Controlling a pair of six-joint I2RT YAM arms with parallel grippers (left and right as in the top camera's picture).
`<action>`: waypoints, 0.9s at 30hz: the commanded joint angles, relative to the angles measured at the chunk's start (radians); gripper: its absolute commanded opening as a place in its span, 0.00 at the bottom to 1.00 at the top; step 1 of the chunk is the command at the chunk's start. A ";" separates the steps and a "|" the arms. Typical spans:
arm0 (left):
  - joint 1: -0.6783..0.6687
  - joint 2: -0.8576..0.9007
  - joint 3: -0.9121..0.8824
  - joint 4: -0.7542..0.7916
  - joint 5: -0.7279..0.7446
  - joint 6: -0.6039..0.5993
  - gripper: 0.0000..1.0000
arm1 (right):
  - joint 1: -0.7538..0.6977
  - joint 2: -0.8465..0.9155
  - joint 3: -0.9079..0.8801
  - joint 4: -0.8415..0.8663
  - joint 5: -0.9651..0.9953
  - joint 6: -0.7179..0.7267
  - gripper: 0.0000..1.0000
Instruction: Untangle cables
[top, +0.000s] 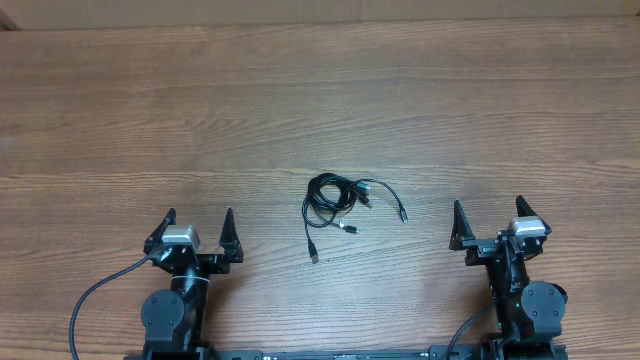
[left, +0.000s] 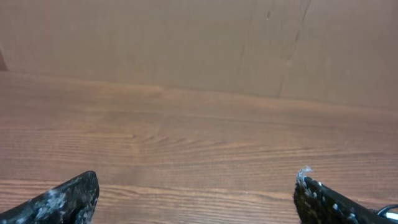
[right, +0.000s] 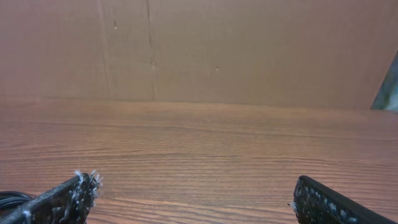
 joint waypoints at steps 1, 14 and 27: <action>0.004 -0.008 -0.004 0.002 0.011 -0.006 1.00 | -0.005 -0.012 -0.011 0.006 -0.006 -0.003 1.00; 0.004 -0.008 0.015 -0.014 0.102 -0.146 1.00 | -0.004 -0.011 -0.010 0.016 -0.125 0.160 1.00; 0.004 0.156 0.212 -0.092 0.106 -0.108 1.00 | -0.004 0.145 0.134 -0.174 -0.111 0.184 1.00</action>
